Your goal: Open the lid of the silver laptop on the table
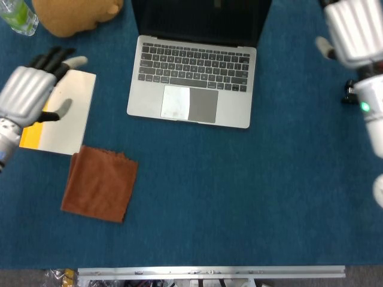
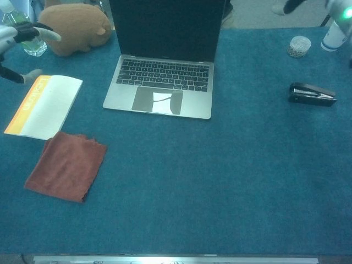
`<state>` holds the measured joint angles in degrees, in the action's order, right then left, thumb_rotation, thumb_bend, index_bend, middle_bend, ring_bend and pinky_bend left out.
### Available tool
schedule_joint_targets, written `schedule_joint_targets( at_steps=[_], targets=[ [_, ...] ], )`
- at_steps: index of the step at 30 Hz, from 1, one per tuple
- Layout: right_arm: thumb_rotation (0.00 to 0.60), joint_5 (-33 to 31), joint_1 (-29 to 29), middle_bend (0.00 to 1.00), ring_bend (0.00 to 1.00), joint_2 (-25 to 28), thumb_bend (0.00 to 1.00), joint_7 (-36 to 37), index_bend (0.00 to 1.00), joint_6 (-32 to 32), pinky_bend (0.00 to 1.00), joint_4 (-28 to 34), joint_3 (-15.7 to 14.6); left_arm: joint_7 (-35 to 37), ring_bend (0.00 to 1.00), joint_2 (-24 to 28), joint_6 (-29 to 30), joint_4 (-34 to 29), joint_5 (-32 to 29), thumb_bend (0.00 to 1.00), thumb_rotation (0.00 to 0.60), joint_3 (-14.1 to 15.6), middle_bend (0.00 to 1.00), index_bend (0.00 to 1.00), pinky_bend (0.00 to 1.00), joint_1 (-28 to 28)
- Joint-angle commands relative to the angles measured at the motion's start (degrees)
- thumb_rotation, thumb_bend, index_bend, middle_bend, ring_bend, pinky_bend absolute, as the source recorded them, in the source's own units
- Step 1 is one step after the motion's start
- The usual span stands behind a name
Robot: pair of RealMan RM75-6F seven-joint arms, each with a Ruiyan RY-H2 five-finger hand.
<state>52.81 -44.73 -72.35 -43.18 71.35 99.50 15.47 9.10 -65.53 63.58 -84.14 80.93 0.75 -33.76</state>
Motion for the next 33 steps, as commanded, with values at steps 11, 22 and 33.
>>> schedule_joint_targets(
  at_steps=[11, 22, 33],
  targets=[
    [0.6, 6.85, 13.16, 0.08, 0.02, 7.03, 0.17, 4.69, 0.0, 10.05, 0.12, 10.55, -8.9, -1.73, 0.03, 4.45, 8.72, -4.24, -4.65, 0.4, 0.6, -0.84, 0.08, 0.13, 0.15, 9.95],
    [0.6, 14.14, 23.19, 0.08, 0.02, 7.77, 0.2, 9.08, 0.0, 17.85, 0.12, 12.21, -14.33, -0.54, 0.03, 6.56, 16.51, -4.71, -4.25, 0.4, 0.6, -0.19, 0.09, 0.13, 0.15, 18.38],
    [0.6, 18.44, 29.1, 0.08, 0.02, 7.89, 0.2, 11.25, 0.0, 20.46, 0.12, 11.34, -16.19, 1.59, 0.03, 8.09, 21.42, -4.53, -3.29, 0.4, 0.6, 0.67, 0.09, 0.13, 0.14, 25.29]
  ],
)
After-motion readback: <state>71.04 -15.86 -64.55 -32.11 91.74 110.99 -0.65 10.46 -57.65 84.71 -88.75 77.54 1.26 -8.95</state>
